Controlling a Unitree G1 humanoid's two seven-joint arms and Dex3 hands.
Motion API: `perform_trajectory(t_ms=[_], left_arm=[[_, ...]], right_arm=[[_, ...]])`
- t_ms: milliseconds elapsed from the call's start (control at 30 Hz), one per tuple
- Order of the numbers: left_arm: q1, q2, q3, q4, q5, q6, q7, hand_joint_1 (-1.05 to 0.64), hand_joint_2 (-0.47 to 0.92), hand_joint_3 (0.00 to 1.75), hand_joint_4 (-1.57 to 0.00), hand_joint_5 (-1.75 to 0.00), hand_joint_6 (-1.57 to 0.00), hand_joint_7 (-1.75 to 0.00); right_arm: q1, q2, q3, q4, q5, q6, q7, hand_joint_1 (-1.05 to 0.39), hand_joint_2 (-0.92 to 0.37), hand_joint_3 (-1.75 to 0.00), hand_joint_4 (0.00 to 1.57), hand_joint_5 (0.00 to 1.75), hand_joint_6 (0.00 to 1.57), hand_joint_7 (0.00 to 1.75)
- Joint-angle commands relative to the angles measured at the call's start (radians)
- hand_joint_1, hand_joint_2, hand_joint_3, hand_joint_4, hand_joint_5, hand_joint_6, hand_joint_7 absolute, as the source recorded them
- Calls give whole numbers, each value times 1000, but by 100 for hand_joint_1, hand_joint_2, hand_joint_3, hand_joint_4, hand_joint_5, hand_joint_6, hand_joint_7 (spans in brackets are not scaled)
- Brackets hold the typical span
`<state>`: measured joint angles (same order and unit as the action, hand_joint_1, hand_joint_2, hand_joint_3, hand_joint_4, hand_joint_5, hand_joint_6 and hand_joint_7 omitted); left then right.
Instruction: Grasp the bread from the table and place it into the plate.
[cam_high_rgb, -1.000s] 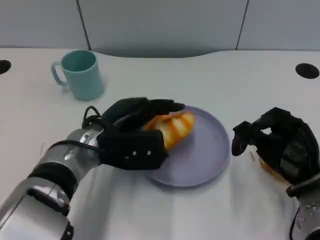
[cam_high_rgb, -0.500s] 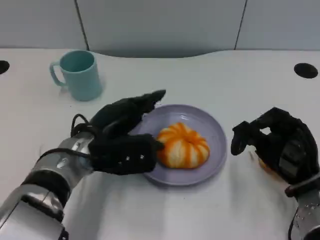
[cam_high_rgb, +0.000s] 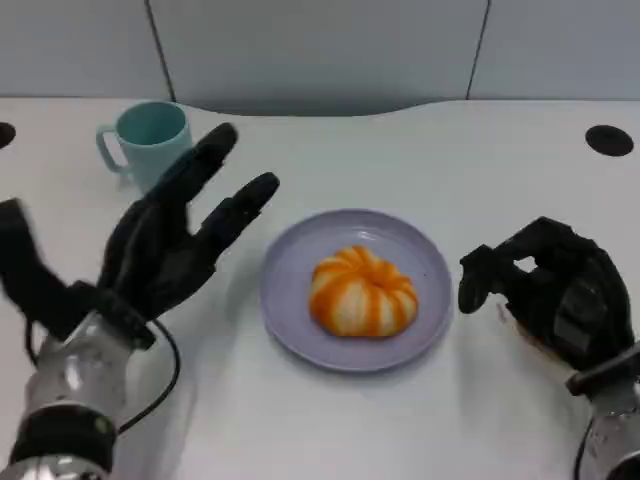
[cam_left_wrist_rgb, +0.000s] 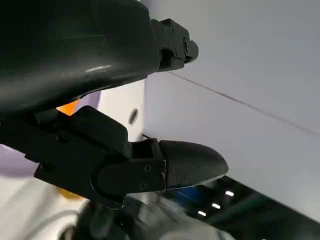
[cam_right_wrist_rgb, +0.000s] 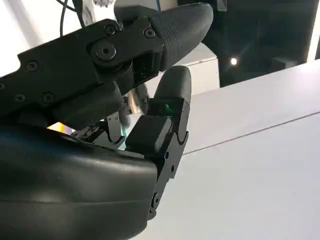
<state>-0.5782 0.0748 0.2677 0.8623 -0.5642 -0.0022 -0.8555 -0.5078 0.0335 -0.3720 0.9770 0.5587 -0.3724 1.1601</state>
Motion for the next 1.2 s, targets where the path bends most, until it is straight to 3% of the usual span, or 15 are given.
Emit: perform_trajectory(t_ms=[33,233,433,500,567,767,900,1000,1167,1200], left_arm=[[160,52,39,-76,-53,116,-122,-105,92,59,0,-55,-12,-7],[276,6,57,-120,-46,107,-88,-105,92,52,0,-82,-23,-14],[254,-5,53,-72,3,28,-72,-99,92,43,-35,-104,-47,-27],[236,-1,58,-41,7,8,-83,-99,92,37,-51,-105,-56,-32],[226,4,60,-14,15,-23,-89,-99,92,36,-55,-105,-57,-33],[210,20,65,48,38,-88,-104,-95,92,34,-60,-129,-67,-45],[213,17,69,63,56,-151,-108,-92,92,37,-57,-158,-60,-100],[207,19,69,85,71,-194,-111,-92,92,38,-59,-172,-59,-124],[202,20,73,99,70,-205,-118,-92,92,38,-60,-175,-56,-136],[204,20,74,97,69,-204,-119,-91,92,38,-61,-175,-53,-145]], right_arm=[[-32,-46,-15,42,-3,1,14,-47,-89,0,73,136,101,43],[-50,-86,-17,82,-4,46,30,-46,-89,0,73,136,102,41],[-67,-100,-15,114,-33,16,-2,-51,-89,0,74,138,102,46],[-66,-99,-13,113,-42,20,-16,-49,-89,0,71,139,93,64],[-68,-95,-15,116,-45,21,-20,-49,-89,0,71,139,90,70],[-63,-87,-15,109,-45,43,-33,-52,-88,0,75,134,89,73],[-50,-71,-20,94,-37,32,-38,-50,-87,0,76,136,91,72],[-48,-68,-21,92,-38,1,-15,-49,-89,-1,71,144,88,75],[-52,-66,-29,106,-35,-16,2,-48,-90,0,68,147,85,79],[-51,-64,-32,109,-35,-21,1,-48,-90,0,69,146,85,78]])
